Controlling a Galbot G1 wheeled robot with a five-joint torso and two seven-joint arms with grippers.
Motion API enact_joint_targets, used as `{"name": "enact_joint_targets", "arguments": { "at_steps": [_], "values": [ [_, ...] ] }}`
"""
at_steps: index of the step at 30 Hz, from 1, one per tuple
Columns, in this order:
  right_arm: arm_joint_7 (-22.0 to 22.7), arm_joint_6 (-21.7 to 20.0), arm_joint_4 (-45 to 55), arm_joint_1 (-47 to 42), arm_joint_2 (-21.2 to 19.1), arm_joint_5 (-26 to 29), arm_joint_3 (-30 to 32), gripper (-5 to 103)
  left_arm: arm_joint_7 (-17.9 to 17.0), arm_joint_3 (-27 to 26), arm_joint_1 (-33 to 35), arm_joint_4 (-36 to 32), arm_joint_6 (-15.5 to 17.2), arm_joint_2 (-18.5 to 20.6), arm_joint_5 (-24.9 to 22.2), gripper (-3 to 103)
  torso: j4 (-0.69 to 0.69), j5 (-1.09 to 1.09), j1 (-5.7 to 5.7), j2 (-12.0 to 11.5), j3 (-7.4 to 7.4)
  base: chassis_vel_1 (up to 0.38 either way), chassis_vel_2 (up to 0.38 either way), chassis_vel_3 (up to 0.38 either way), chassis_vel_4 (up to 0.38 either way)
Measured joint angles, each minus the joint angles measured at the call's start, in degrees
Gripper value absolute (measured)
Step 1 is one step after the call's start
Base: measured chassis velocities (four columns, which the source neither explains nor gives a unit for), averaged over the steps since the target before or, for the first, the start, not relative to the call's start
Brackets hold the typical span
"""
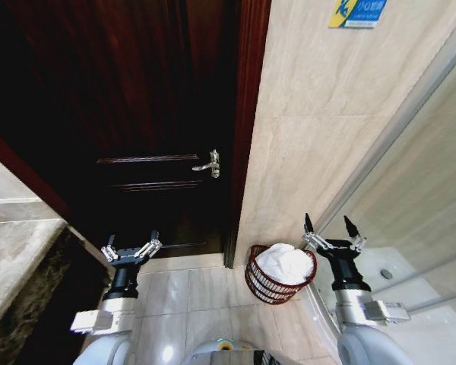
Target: Discard the used towel into the hamper.
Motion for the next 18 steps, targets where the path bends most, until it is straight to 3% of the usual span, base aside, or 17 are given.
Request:
{"name": "enact_joint_targets", "arguments": {
  "at_steps": [11, 18],
  "values": [
    [0.0, 0.0, 0.0, 0.0, 0.0, 0.0, 0.0, 100, 0.0, 0.0, 0.0, 0.0, 0.0, 0.1, 0.0, 100, 0.00, -0.07, 0.00, 0.0, 0.00, 0.151, 0.164, -0.158, -0.167],
    [0.0, 0.0, 0.0, 0.0, 0.0, 0.0, 0.0, 100, 0.0, 0.0, 0.0, 0.0, 0.0, 0.0, 0.0, 100, 0.00, 0.00, 0.00, 0.0, 0.00, 0.016, -0.025, 0.007, 0.015]
  ]
}}
